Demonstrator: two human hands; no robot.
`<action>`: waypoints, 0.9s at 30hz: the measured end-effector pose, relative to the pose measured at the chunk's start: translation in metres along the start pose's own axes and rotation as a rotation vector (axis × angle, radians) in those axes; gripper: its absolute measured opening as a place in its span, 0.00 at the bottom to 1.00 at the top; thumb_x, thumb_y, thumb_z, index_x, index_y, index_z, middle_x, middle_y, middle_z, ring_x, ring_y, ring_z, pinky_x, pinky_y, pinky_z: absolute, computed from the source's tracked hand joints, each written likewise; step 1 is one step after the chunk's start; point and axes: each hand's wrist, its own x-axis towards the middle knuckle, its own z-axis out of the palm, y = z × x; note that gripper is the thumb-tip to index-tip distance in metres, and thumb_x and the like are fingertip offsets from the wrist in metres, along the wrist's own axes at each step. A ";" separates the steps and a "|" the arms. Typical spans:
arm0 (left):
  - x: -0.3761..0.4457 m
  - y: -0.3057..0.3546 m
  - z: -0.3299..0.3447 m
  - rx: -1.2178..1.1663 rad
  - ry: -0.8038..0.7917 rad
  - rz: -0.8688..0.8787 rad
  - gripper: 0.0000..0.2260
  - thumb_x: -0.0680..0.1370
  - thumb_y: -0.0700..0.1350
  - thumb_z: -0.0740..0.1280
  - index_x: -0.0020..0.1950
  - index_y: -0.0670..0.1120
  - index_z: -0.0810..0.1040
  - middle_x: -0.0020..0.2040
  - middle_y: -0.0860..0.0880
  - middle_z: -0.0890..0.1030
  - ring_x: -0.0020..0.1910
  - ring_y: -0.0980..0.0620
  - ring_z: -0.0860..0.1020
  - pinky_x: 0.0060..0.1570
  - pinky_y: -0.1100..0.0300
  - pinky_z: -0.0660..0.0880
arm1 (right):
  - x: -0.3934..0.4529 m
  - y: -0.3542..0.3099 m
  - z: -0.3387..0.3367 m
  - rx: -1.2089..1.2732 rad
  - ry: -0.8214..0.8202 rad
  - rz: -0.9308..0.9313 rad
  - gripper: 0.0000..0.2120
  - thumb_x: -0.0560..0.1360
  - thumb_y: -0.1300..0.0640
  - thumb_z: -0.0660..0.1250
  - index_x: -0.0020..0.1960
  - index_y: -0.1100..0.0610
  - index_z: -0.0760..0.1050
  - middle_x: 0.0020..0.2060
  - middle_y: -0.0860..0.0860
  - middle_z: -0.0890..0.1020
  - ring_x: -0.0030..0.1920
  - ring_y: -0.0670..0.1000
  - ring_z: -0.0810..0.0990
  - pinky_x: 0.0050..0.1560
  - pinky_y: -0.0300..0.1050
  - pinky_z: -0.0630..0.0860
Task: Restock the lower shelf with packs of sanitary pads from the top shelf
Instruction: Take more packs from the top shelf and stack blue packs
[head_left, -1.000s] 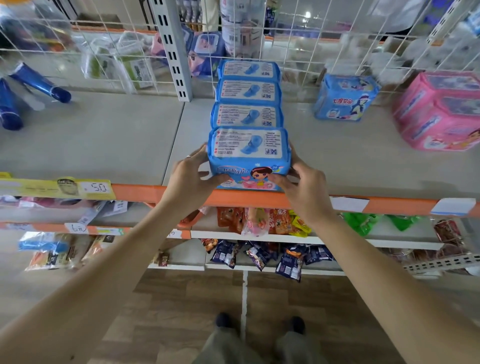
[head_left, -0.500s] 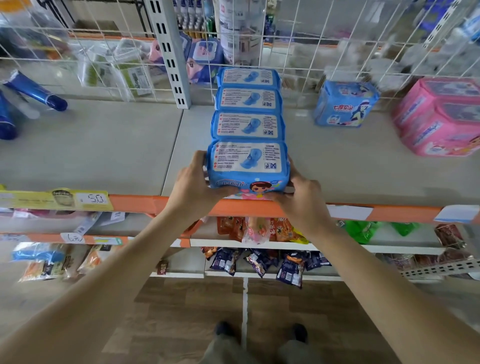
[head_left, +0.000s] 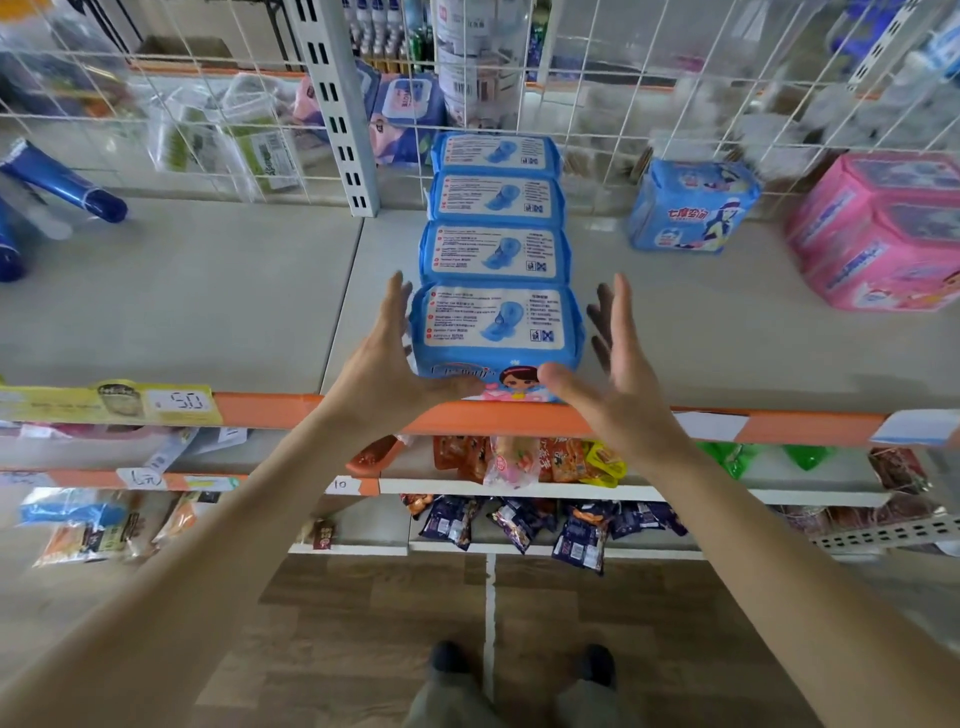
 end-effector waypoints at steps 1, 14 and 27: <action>0.001 0.000 0.002 -0.026 -0.014 0.006 0.59 0.64 0.49 0.81 0.82 0.52 0.43 0.72 0.59 0.69 0.70 0.57 0.71 0.69 0.50 0.73 | 0.002 -0.006 0.002 0.033 -0.007 0.013 0.55 0.69 0.30 0.68 0.80 0.43 0.33 0.79 0.38 0.54 0.79 0.42 0.54 0.79 0.59 0.55; 0.004 -0.009 0.000 -0.073 0.023 0.075 0.33 0.71 0.39 0.78 0.71 0.53 0.68 0.56 0.65 0.78 0.56 0.70 0.77 0.57 0.68 0.77 | 0.006 -0.008 0.017 0.119 -0.005 -0.009 0.29 0.84 0.49 0.57 0.81 0.55 0.53 0.70 0.40 0.73 0.68 0.38 0.73 0.67 0.37 0.72; -0.039 0.024 0.008 0.314 0.290 0.029 0.37 0.77 0.57 0.70 0.79 0.51 0.56 0.75 0.50 0.68 0.71 0.48 0.69 0.67 0.43 0.72 | -0.015 -0.044 -0.015 -0.222 -0.099 0.065 0.37 0.80 0.36 0.56 0.82 0.47 0.45 0.80 0.41 0.54 0.77 0.39 0.54 0.80 0.47 0.50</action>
